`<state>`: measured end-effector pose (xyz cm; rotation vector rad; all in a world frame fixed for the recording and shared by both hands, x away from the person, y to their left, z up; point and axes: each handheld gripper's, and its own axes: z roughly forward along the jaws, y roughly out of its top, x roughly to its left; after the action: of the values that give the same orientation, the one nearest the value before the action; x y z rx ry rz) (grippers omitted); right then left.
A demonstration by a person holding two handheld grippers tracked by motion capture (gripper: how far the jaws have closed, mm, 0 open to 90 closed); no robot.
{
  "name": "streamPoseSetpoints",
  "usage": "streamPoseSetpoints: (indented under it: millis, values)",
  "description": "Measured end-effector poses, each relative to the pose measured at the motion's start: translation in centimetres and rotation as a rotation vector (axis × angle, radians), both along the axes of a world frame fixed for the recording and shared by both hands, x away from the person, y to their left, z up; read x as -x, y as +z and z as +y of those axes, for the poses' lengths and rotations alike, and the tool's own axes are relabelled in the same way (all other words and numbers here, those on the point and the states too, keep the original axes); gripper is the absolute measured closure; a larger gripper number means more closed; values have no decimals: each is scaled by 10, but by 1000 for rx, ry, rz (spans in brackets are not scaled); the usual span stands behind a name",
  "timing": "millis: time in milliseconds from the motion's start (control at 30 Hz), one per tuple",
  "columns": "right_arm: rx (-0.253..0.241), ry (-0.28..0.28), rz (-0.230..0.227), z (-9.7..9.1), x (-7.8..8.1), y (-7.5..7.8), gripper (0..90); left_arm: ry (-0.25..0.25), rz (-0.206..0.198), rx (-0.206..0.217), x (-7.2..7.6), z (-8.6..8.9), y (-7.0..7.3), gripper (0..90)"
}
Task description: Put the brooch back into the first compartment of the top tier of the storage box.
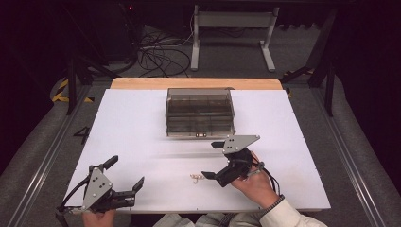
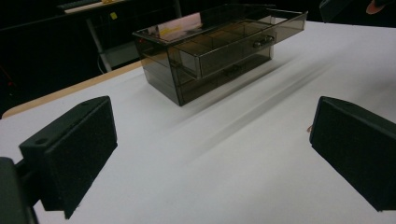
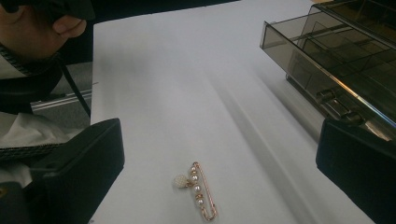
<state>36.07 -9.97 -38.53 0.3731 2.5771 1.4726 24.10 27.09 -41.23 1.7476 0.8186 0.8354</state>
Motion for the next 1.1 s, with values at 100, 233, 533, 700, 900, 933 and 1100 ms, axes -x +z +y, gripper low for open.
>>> streamPoseSetpoints:
  millis: [100,233,533,700,900,933,1100]
  values:
    - [-1,7,6,0,0,0,27,0,1,-1,0,0,0,14]
    - [55,17,23,4,-1,-3,68,1,-1,-2,0,0,0,14]
    - [169,47,51,15,-5,-13,125,1,-1,-1,0,0,0,14]
    - [214,61,64,20,-7,-18,145,1,-3,-6,0,0,0,14]
    - [291,86,103,28,-10,-28,192,1,0,-4,0,0,0,14]
    - [300,86,110,30,-10,-30,195,1,0,-3,0,0,0,14]
    - [341,103,113,35,-11,-35,211,1,1,-1,-1,0,0,14]
